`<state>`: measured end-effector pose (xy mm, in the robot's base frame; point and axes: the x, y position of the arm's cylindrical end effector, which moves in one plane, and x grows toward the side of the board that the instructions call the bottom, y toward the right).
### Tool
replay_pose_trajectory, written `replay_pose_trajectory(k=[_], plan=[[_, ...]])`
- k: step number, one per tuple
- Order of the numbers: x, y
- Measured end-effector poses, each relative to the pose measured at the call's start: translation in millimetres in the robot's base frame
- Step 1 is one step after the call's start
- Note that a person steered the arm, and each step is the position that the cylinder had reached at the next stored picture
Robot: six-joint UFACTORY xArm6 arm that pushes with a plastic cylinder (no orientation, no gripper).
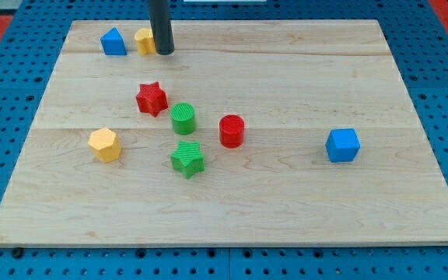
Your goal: Move your arm toward the r right of the blue cube
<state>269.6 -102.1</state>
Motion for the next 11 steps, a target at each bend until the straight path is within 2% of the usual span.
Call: replay_pose_trajectory(k=[2, 7, 9, 10, 11], plan=[[-14.1, 28.2], [-14.8, 29.1], [16.7, 119.5], [46.4, 136.2], [48.4, 169.4]])
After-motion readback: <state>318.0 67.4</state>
